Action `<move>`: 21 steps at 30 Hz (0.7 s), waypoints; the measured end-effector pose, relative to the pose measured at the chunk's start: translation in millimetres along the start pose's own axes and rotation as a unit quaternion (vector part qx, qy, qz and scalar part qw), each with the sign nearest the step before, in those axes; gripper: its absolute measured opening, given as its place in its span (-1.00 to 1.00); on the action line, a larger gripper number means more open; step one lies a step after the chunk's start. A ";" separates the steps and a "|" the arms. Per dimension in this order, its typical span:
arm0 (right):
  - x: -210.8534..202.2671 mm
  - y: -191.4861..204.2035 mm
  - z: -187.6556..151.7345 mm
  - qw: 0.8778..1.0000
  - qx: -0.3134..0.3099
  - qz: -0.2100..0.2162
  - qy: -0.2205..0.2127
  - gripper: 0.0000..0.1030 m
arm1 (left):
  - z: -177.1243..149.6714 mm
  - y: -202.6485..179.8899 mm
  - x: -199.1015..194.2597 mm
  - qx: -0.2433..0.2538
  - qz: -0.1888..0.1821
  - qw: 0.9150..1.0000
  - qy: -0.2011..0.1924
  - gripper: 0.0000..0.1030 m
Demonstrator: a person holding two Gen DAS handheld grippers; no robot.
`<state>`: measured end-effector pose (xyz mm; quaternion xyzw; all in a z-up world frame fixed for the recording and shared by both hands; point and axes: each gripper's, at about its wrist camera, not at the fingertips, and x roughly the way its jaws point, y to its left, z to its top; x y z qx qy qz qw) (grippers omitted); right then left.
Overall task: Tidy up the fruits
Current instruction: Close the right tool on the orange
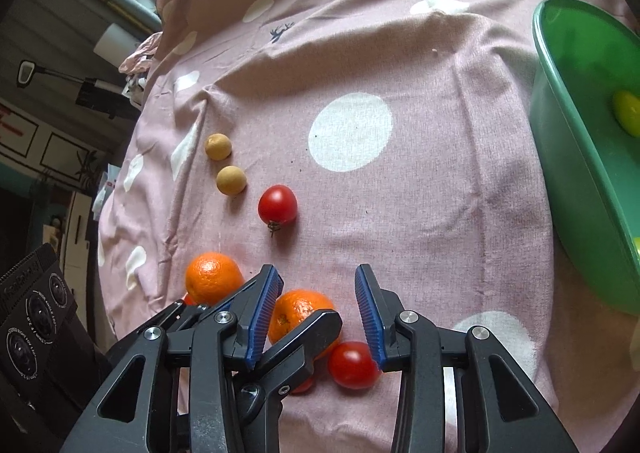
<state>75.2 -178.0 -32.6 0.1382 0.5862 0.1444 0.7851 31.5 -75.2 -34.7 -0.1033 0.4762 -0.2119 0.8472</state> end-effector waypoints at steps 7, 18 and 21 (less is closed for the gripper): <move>2.7 3.7 -3.6 1.000 -0.008 0.013 0.017 -0.03 | -1.4 6.5 4.0 -0.012 0.002 0.999 0.034 -0.07; 19.8 10.5 -11.8 0.998 -0.030 -0.004 0.053 -0.02 | -3.7 9.9 15.6 -0.034 -0.012 0.997 0.062 -0.06; 19.7 10.1 -11.7 0.998 -0.032 -0.001 0.052 -0.03 | -3.5 9.6 15.5 -0.036 -0.015 0.997 0.061 -0.09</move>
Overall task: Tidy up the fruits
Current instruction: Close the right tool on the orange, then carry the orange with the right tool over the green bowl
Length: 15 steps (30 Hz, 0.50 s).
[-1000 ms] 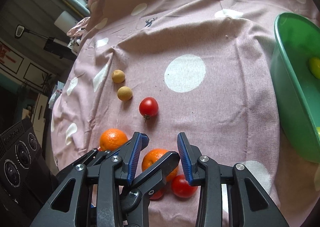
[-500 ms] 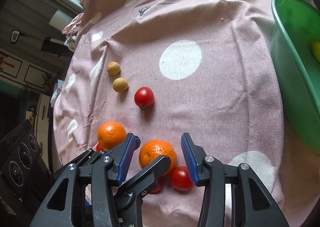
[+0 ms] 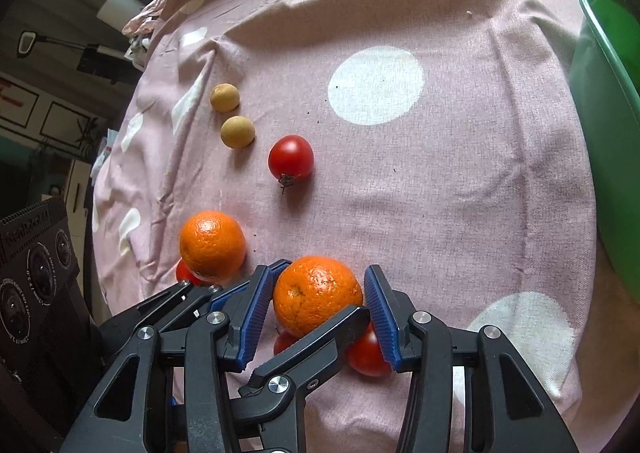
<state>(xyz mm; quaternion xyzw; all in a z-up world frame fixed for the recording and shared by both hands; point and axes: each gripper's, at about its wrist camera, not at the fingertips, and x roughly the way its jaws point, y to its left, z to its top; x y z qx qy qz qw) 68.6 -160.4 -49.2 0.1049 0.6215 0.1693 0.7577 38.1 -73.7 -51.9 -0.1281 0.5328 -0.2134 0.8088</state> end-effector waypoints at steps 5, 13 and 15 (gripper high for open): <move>-6.6 5.2 -0.9 1.000 -0.013 -0.001 -0.016 -0.08 | -0.4 -3.7 -8.3 0.008 0.007 1.000 -0.020 -0.12; -26.9 11.4 -1.5 0.998 -0.029 -0.002 -0.055 -0.11 | 0.8 -15.7 -29.1 0.021 0.011 0.998 -0.063 -0.14; -34.5 13.7 -1.5 0.997 -0.034 0.000 -0.067 -0.11 | 1.7 -22.2 -36.7 0.029 0.016 0.996 -0.078 -0.14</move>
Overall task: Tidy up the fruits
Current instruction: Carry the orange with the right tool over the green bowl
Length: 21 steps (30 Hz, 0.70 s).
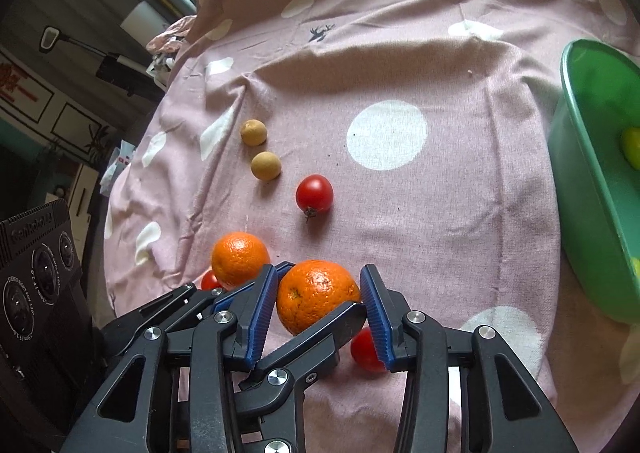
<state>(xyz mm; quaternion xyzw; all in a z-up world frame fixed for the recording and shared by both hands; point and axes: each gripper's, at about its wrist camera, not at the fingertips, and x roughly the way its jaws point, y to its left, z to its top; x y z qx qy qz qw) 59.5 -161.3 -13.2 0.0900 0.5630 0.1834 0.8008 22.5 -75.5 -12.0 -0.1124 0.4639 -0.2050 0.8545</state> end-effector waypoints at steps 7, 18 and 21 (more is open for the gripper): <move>-38.3 -0.2 3.1 0.998 -0.015 0.004 -0.059 -0.13 | 13.2 -30.5 -20.3 0.035 0.005 0.998 -0.045 -0.14; -96.9 -28.0 3.0 0.989 0.012 -0.001 -0.144 -0.13 | 33.6 -91.1 -20.8 0.093 -0.014 0.992 -0.085 -0.15; -110.1 -38.7 2.5 0.986 0.024 -0.004 -0.164 -0.13 | 37.2 -107.1 -20.2 0.109 -0.022 0.989 -0.093 -0.15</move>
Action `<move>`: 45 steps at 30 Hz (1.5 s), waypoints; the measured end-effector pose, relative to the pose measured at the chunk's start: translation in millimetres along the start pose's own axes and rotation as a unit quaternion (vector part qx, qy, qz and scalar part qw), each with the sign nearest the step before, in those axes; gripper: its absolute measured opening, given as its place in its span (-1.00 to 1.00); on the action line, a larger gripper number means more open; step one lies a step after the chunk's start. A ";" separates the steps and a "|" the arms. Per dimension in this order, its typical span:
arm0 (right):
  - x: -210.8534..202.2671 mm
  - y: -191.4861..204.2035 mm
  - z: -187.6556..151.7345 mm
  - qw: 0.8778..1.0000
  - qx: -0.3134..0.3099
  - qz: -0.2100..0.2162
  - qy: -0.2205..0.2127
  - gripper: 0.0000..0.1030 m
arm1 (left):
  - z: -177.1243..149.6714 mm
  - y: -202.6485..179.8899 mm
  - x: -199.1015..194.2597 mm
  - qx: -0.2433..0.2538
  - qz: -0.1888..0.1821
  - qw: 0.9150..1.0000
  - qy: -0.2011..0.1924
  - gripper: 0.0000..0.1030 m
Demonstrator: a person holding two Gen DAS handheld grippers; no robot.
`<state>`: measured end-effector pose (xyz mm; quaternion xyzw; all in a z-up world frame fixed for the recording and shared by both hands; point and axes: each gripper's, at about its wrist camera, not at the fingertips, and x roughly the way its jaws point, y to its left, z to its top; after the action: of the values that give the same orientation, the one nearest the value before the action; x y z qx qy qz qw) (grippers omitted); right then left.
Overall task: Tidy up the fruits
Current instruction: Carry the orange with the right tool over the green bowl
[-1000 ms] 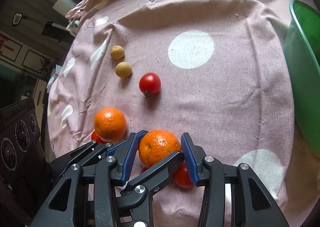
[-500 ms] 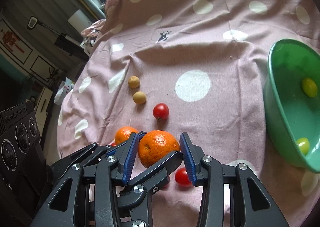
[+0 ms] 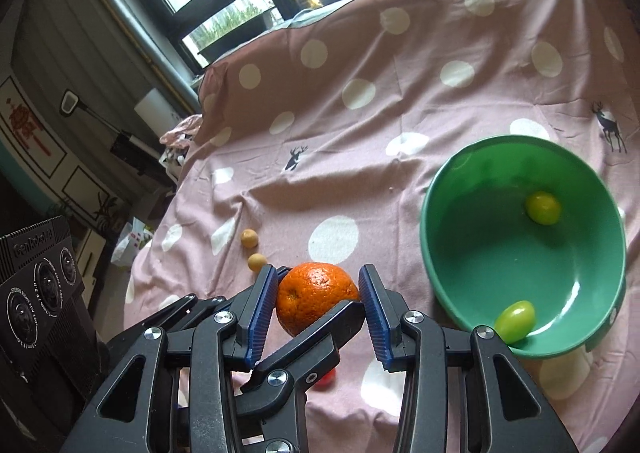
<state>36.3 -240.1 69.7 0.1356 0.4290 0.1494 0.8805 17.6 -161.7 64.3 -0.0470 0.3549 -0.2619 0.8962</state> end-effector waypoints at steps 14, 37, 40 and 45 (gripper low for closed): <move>-43.6 -56.9 7.0 0.996 0.055 -0.035 -0.057 -0.14 | 17.2 -54.7 32.0 0.039 -0.044 0.998 0.003 -0.15; -24.9 -130.4 2.0 0.988 0.133 -0.083 -0.010 -0.13 | 7.7 -75.2 107.1 0.015 -0.089 0.992 0.089 -0.15; -21.9 -135.6 0.8 0.986 0.140 -0.090 -0.003 -0.13 | 7.0 -75.3 113.0 0.013 -0.089 0.991 0.098 -0.15; -17.4 -139.9 0.3 0.985 0.145 -0.091 0.006 -0.13 | 5.4 -74.4 118.1 0.004 -0.089 0.990 0.106 -0.15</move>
<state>46.9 -375.2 31.0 0.2216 0.4623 0.0061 0.8586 60.9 -285.4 16.2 -0.0466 0.4413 -0.3461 0.8266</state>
